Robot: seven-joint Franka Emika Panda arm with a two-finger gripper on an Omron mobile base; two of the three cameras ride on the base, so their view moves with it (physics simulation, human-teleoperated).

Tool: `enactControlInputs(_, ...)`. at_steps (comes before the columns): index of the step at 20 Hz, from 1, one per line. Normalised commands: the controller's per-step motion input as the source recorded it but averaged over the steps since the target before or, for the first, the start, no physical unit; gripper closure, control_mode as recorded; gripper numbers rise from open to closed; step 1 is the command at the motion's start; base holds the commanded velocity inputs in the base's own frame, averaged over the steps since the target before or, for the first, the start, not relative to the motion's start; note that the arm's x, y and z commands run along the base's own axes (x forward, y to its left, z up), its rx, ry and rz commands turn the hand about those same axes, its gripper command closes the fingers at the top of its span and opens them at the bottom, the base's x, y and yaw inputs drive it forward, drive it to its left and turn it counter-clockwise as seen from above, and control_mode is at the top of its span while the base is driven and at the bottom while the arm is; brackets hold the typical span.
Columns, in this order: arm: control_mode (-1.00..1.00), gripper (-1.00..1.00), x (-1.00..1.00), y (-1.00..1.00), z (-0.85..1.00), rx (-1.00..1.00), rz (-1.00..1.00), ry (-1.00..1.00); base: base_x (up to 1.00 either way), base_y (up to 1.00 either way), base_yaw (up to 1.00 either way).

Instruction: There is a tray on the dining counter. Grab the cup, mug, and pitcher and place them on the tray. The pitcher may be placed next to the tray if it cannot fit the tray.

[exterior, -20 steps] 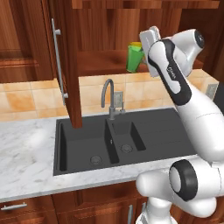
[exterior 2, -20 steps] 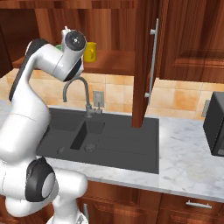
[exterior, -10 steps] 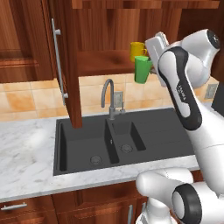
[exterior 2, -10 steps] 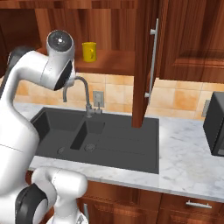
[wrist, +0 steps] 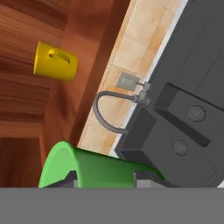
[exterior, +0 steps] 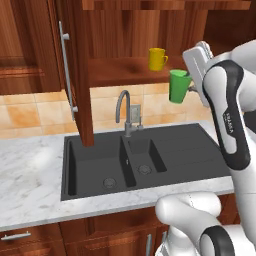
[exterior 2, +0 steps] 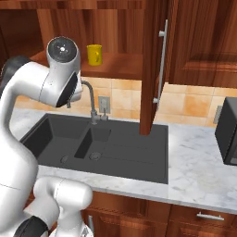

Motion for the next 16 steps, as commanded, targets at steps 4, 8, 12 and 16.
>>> enactControlInputs(4, -1.00, 1.00, -0.48, -0.03, -0.09, 0.00, 0.00, 0.00, 0.00, 0.00, 0.00)
enactControlInputs(8, 1.00, 1.00, -0.15, 0.00, -0.05, 0.00, 0.00, 0.00, -0.19, 0.00, 0.00)
enactControlInputs(12, 1.00, 1.00, 0.00, 0.00, 0.00, 0.00, 0.00, 0.00, -0.88, -0.31, 0.02)
enactControlInputs(16, 1.00, 1.00, 0.00, 0.00, 0.00, 0.00, 0.00, 0.00, -1.00, -0.25, 0.01)
